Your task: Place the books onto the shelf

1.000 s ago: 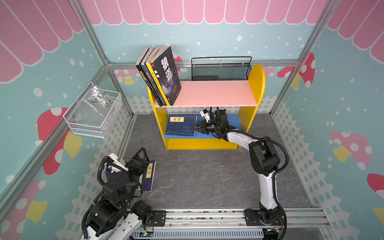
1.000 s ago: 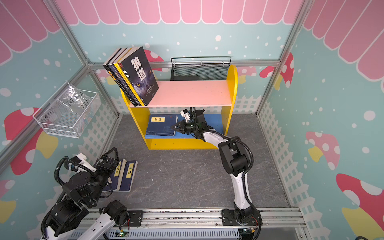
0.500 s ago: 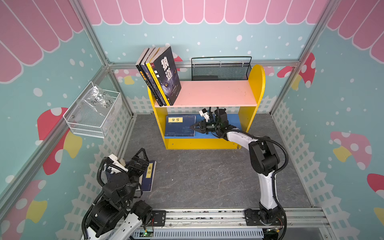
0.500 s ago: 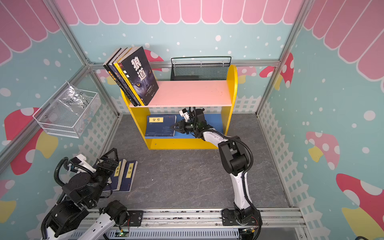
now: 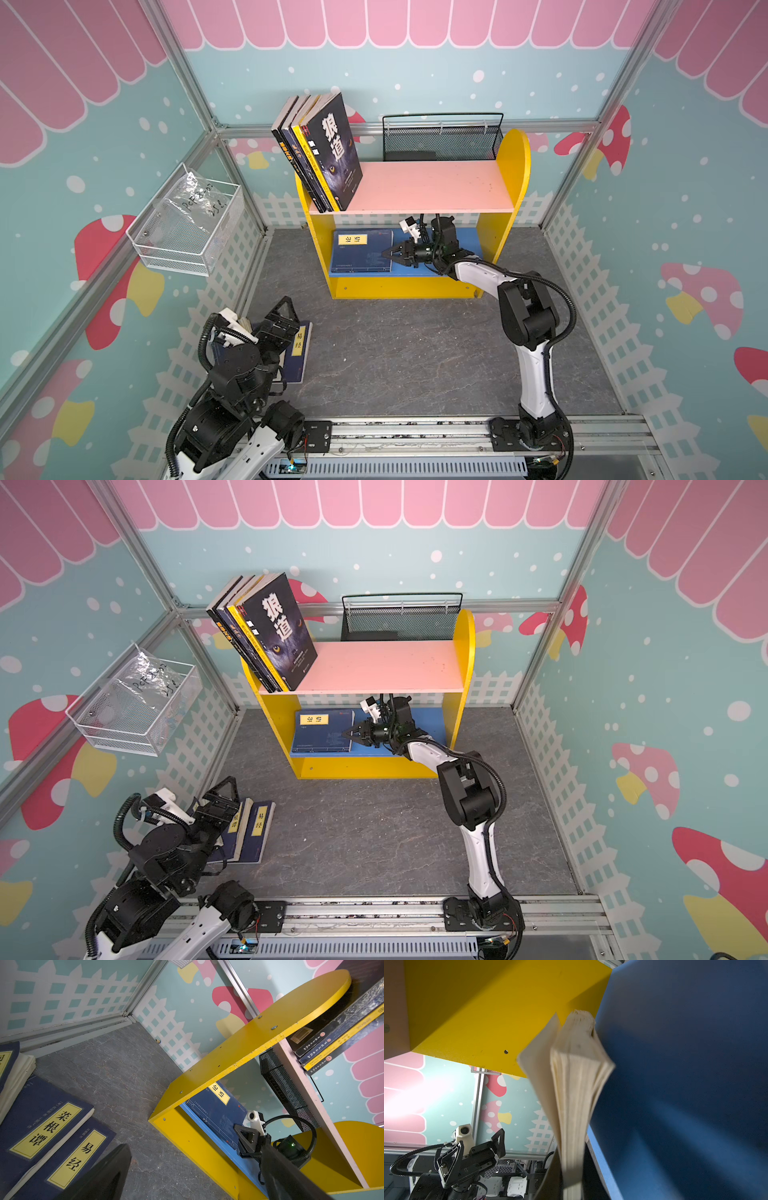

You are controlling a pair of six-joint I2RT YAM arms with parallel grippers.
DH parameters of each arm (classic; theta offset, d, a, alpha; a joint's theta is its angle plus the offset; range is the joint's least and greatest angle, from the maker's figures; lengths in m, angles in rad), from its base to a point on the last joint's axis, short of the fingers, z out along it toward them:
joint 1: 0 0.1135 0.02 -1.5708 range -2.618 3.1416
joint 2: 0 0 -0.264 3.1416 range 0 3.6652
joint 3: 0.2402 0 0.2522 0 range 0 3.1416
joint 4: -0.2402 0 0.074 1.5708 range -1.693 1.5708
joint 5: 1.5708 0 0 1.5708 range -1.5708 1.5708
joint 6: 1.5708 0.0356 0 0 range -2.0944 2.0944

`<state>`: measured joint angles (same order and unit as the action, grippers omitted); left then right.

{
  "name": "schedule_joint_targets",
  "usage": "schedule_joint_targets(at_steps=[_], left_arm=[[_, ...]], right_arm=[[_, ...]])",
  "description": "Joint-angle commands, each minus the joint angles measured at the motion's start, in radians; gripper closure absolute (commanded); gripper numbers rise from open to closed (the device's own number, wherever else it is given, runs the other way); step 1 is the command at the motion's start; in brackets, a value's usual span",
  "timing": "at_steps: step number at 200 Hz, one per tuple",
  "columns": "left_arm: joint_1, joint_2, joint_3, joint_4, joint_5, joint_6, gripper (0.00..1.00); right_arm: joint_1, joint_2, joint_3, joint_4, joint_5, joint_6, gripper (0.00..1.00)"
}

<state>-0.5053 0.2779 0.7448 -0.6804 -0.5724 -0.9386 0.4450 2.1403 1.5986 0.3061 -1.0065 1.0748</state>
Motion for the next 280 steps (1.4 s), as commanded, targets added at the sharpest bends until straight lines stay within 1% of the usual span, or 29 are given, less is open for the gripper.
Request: schedule_joint_targets(at_steps=[1,128,148,171,196,212,253,269,280], left_arm=[[0.000,0.004,-0.013,-0.012,-0.009,-0.023,0.00],[0.000,0.009,-0.021,-0.004,-0.005,-0.028,0.00],[0.000,0.010,-0.022,-0.003,-0.006,-0.028,0.00],[0.000,0.013,-0.025,-0.005,-0.003,-0.031,0.00],[0.000,0.009,-0.029,-0.005,-0.003,-0.032,0.00],[-0.001,0.005,-0.032,-0.005,-0.004,-0.034,0.00],[0.000,0.003,-0.038,-0.006,-0.008,-0.038,0.00],[0.000,0.006,-0.039,-0.006,-0.007,-0.040,0.00],[0.000,0.005,-0.041,-0.007,-0.007,-0.040,0.00]], right_arm=[[0.003,0.018,0.034,0.035,-0.024,0.008,0.88],[0.021,0.056,0.059,0.033,-0.003,0.027,0.86],[0.021,0.068,0.069,0.031,-0.002,0.028,0.81],[0.021,0.081,0.076,0.018,0.007,0.025,0.80],[0.020,0.082,0.085,-0.015,0.042,0.017,0.68],[0.020,0.079,0.093,-0.036,0.054,0.008,0.64],[0.019,0.057,0.106,-0.120,0.080,-0.050,0.64],[0.018,0.052,0.109,-0.140,0.090,-0.065,0.60],[0.021,0.046,0.108,-0.158,0.099,-0.076,0.60]])
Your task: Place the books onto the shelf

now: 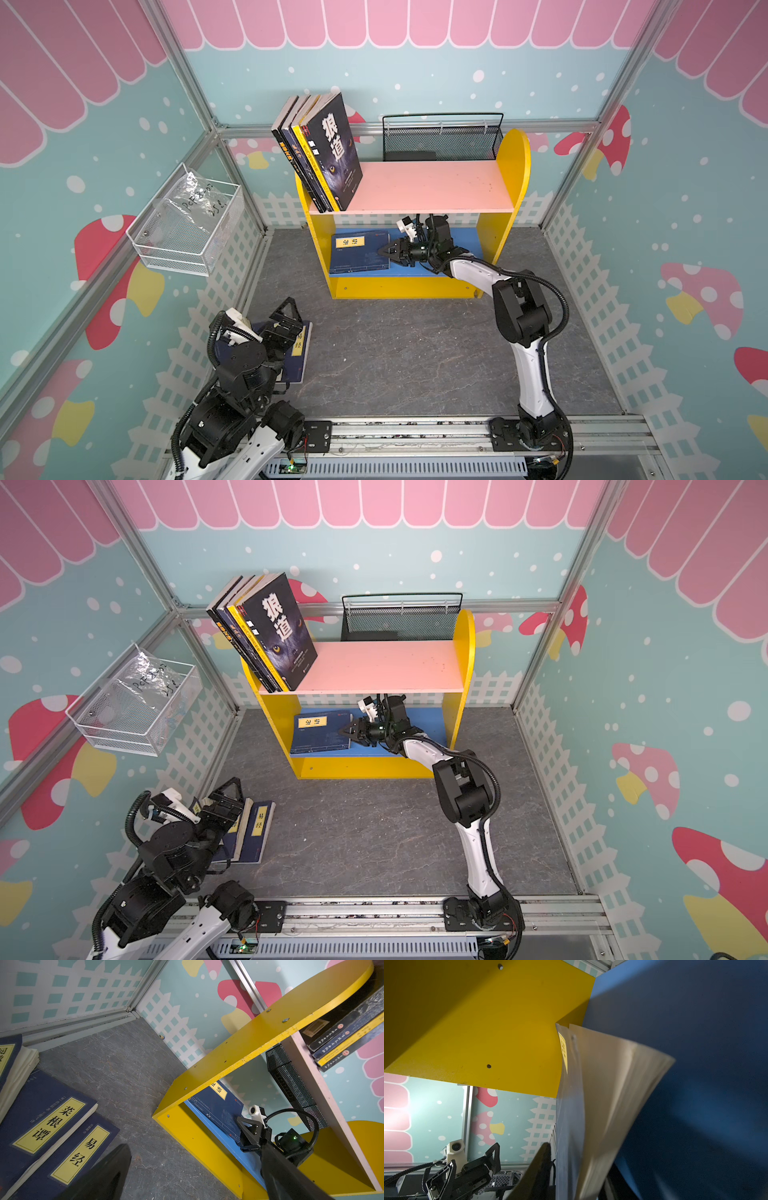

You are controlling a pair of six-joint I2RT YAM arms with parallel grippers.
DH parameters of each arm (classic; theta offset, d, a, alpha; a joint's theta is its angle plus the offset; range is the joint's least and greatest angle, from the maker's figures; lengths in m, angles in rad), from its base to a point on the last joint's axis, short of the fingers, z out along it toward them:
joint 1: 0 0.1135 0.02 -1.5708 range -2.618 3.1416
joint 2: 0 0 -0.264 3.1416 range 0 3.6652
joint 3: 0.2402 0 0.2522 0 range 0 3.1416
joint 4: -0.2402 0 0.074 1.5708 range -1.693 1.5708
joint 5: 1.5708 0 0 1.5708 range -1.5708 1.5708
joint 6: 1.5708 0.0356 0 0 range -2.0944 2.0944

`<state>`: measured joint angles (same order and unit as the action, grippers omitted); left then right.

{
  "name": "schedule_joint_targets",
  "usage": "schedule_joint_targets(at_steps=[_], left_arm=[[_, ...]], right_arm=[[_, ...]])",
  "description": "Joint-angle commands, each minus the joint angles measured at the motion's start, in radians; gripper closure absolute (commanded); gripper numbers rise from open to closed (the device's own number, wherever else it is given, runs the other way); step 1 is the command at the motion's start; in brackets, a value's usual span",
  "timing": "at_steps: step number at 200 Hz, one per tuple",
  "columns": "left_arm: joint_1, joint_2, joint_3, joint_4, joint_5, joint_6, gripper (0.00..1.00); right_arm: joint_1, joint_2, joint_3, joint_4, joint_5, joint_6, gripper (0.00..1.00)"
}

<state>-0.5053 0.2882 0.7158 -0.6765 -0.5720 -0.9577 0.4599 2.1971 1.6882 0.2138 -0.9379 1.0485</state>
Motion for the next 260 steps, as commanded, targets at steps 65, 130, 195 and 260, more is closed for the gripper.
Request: schedule_joint_targets(at_steps=[65,130,195,260], left_arm=[[-0.001,-0.002,-0.021,-0.004,-0.001,-0.029,0.00],[0.001,-0.002,-0.022,-0.004,0.006,-0.031,0.00],[0.000,-0.009,-0.020,-0.009,0.003,-0.027,0.00],[-0.001,-0.007,-0.021,-0.009,0.004,-0.029,0.00]], right_arm=[[0.024,-0.033,0.032,-0.162,0.081,-0.123,0.55],[0.049,-0.007,0.141,-0.277,0.120,-0.199,0.51],[0.057,-0.019,0.194,-0.422,0.226,-0.291,0.43],[0.057,-0.045,0.226,-0.545,0.351,-0.359,0.39]])
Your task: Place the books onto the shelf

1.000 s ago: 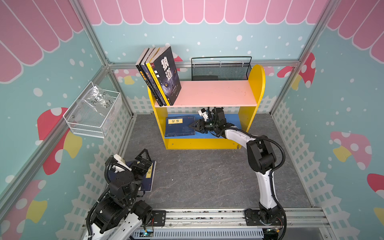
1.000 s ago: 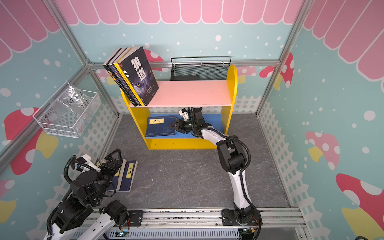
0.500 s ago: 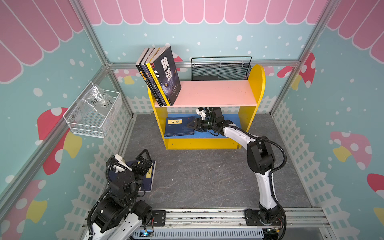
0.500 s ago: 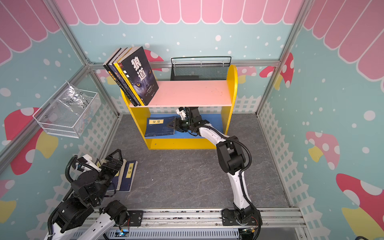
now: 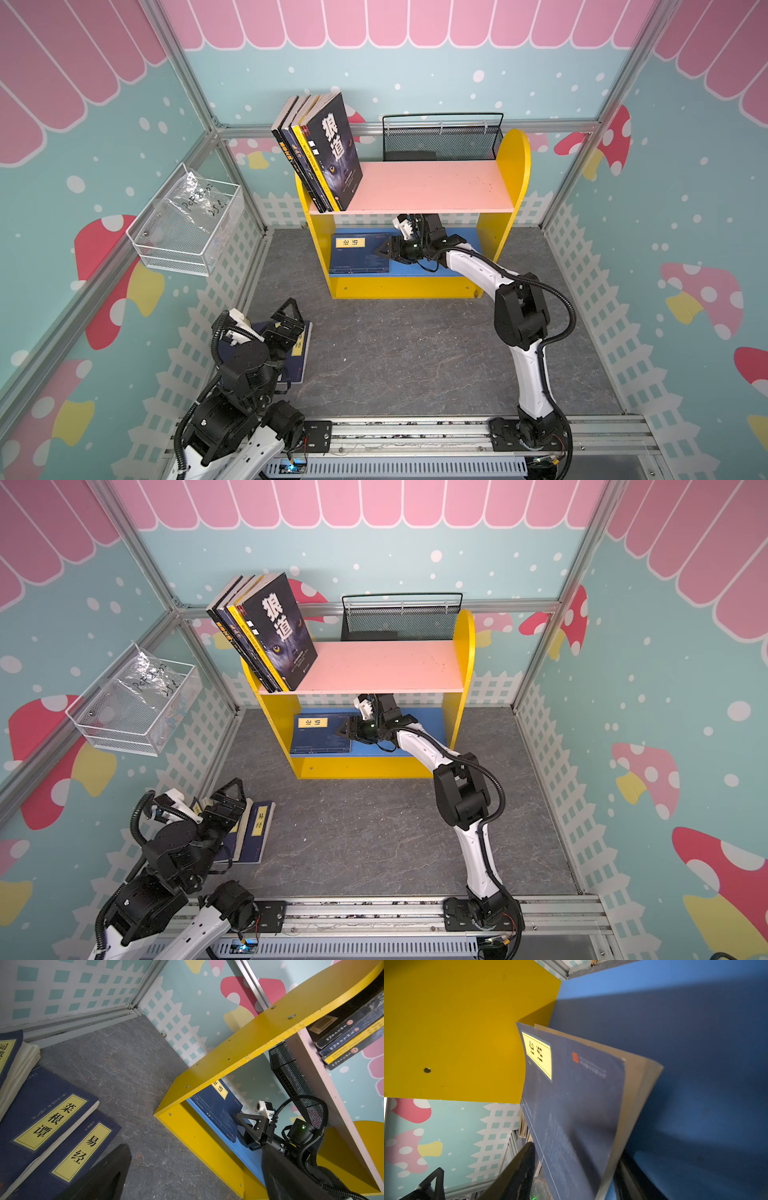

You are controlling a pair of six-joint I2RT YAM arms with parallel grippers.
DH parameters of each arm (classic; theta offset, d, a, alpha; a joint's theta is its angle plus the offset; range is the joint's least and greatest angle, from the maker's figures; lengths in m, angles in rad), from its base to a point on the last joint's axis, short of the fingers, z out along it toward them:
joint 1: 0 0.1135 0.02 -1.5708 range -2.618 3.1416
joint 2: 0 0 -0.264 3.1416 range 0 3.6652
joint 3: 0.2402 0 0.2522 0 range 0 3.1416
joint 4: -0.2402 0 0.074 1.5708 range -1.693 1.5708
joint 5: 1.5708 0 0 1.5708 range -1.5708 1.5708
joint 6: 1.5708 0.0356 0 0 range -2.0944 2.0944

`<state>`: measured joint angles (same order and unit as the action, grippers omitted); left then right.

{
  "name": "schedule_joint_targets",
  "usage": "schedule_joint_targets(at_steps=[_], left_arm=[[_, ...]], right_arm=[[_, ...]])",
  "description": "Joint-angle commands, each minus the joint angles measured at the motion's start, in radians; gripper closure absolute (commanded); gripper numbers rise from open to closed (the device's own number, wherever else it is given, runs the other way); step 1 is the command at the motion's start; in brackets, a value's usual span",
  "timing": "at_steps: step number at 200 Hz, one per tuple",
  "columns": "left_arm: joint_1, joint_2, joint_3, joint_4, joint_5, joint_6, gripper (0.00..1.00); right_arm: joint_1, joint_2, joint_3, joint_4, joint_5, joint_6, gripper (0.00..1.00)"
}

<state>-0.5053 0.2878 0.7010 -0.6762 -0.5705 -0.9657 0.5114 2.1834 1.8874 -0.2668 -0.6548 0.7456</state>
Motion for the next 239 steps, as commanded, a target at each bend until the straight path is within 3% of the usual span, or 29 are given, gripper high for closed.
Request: schedule_joint_targets(at_steps=[1,71,114,158,192,214,239], left_arm=[[0.000,-0.007,-0.006,-0.010,0.003,-0.021,0.00],[0.001,-0.001,-0.008,-0.023,0.004,-0.013,0.00],[0.002,0.043,-0.010,-0.034,0.010,-0.021,0.00],[0.003,0.146,-0.026,-0.058,-0.035,-0.031,0.00],[0.033,0.283,0.007,-0.091,-0.018,0.001,0.00],[0.091,0.349,0.036,-0.145,0.027,0.013,0.00],[0.235,0.376,0.047,-0.185,0.101,0.054,0.00]], right_arm=[[0.005,-0.032,0.027,-0.065,0.070,-0.056,0.39],[0.006,-0.112,0.016,-0.135,0.227,-0.110,0.38],[0.006,-0.232,-0.079,-0.124,0.322,-0.121,0.37],[0.049,-0.445,-0.412,0.082,0.312,-0.054,0.37],[0.173,-0.587,-0.624,0.179,0.384,-0.010,0.38],[0.240,-0.650,-0.737,0.222,0.426,0.038,0.38],[0.304,-0.731,-0.896,0.360,0.484,0.126,0.38]])
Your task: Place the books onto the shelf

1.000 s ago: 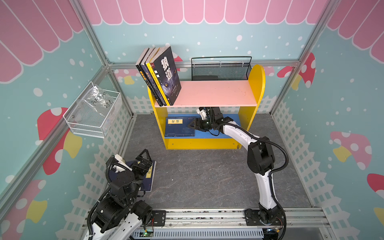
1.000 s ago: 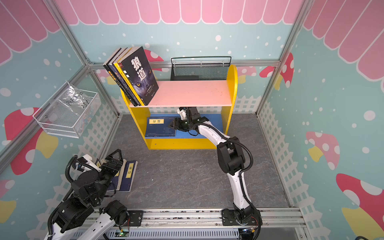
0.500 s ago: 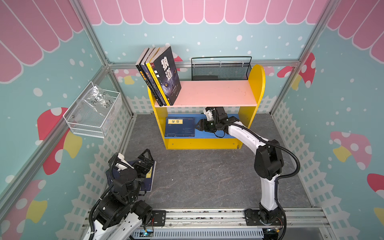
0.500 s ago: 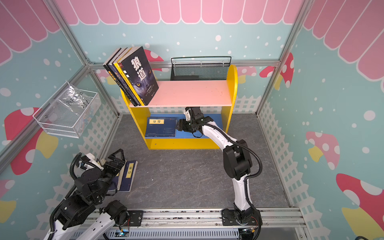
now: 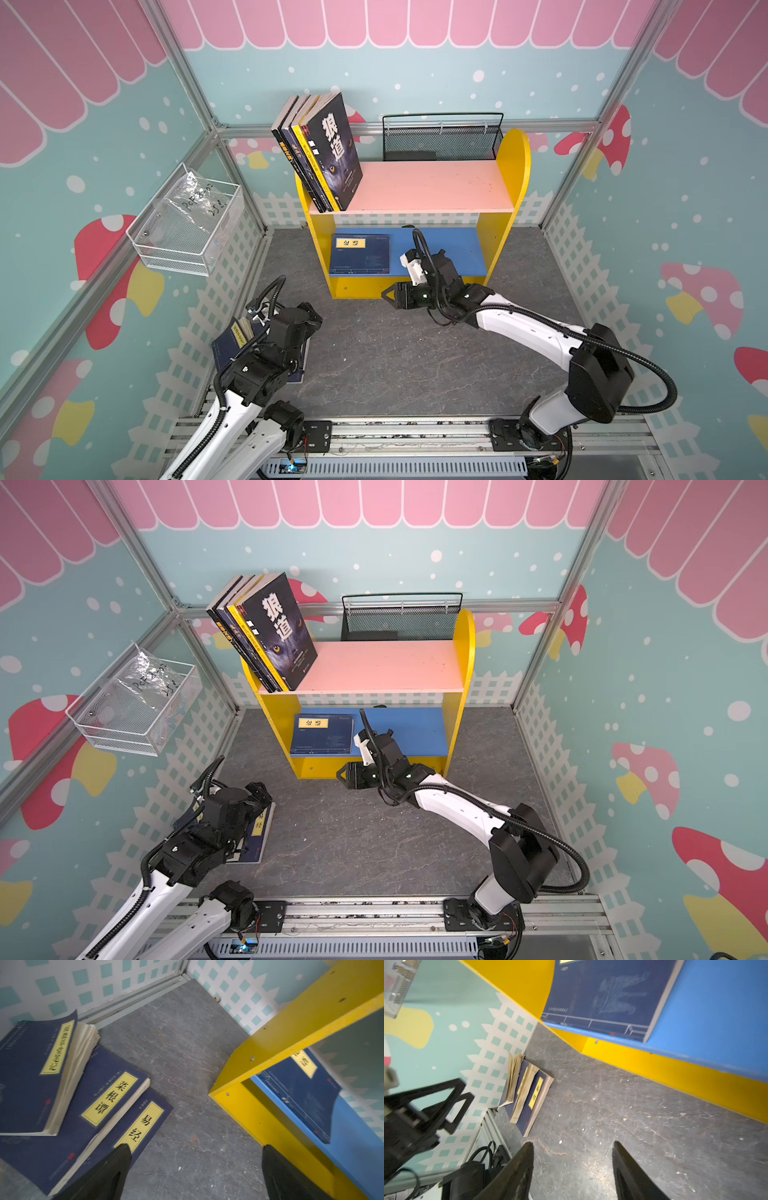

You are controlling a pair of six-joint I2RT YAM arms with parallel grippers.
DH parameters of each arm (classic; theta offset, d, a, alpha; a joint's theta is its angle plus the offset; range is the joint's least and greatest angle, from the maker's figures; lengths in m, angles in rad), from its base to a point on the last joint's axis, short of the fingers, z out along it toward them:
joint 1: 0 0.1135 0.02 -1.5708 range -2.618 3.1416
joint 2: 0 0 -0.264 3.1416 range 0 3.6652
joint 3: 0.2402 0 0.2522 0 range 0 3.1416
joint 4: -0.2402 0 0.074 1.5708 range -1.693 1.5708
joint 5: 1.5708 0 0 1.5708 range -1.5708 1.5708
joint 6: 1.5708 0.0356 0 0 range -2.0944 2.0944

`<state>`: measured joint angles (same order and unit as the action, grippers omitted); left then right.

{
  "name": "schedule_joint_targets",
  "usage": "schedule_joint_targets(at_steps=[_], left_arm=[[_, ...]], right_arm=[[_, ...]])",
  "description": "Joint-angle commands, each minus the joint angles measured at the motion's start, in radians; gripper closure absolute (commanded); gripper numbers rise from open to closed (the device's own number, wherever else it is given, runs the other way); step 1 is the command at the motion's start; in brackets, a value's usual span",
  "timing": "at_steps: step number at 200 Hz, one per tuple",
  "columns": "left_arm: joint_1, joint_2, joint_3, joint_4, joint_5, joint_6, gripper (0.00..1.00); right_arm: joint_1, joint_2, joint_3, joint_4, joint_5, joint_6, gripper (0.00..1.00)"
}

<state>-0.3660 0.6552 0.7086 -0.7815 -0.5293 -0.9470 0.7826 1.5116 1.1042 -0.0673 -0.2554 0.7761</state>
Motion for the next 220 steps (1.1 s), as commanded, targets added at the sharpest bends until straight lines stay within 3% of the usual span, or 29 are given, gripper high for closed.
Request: schedule_joint_targets(at_steps=[1,40,97,108,133,159,193,220], left_arm=[[0.102,0.010,0.039,-0.080,0.064,0.037,0.00],[0.373,0.090,0.061,-0.059,0.187,0.114,0.00],[0.762,0.283,0.073,-0.016,0.204,0.172,0.00],[0.853,0.314,0.070,0.012,0.285,0.176,0.00],[1.008,0.437,0.084,0.056,0.351,0.181,0.03],[1.017,0.579,0.152,0.061,0.397,0.219,0.06],[0.977,0.627,0.144,0.053,0.307,0.212,0.08],[0.939,0.704,0.148,0.059,0.303,0.215,0.13]], right_arm=[[0.036,-0.063,-0.121,0.169,0.087,0.099,0.38],[0.116,-0.077,-0.288,0.388,0.139,0.208,0.38],[0.192,0.058,-0.296,0.512,0.098,0.212,0.37],[0.204,0.090,-0.291,0.541,0.082,0.223,0.37],[0.217,0.137,-0.280,0.580,0.052,0.245,0.37],[0.217,0.163,-0.260,0.582,0.037,0.231,0.37],[0.218,0.215,-0.209,0.561,-0.006,0.223,0.37],[0.217,0.248,-0.190,0.564,-0.044,0.227,0.38]])
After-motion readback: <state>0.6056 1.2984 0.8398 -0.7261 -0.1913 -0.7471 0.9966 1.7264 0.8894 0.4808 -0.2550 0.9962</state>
